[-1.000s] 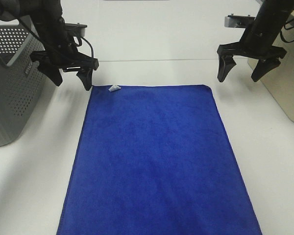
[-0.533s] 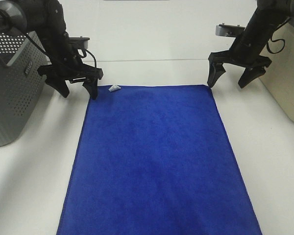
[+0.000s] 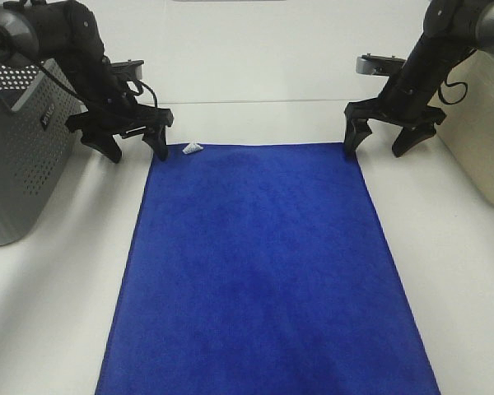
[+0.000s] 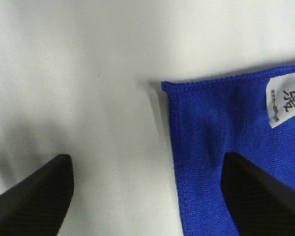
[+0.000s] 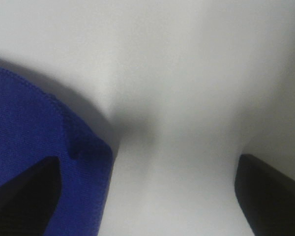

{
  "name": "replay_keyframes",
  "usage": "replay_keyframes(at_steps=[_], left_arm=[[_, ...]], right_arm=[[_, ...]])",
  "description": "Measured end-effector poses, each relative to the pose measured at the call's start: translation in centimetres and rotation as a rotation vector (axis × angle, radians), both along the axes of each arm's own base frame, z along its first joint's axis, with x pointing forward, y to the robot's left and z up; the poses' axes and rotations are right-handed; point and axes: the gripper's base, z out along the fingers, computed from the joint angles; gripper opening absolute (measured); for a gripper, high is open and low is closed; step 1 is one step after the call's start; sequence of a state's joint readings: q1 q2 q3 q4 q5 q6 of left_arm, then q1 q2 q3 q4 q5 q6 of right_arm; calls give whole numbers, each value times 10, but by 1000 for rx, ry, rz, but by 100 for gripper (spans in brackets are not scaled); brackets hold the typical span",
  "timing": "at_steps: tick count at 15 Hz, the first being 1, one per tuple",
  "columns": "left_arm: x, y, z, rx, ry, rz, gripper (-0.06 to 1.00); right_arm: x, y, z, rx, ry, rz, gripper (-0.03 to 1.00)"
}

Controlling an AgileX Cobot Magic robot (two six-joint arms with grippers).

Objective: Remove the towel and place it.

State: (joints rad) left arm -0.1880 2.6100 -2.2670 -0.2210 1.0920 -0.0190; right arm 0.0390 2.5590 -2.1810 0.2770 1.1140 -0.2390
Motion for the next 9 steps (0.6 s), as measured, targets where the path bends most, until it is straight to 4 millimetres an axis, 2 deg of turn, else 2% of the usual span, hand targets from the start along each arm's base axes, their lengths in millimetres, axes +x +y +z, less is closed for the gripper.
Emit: replay_keyframes(at_steps=[9], left_arm=[[2,-4,1,-40,-25,-23,78]], right_arm=[[-1,2,1,24,15,2,93]])
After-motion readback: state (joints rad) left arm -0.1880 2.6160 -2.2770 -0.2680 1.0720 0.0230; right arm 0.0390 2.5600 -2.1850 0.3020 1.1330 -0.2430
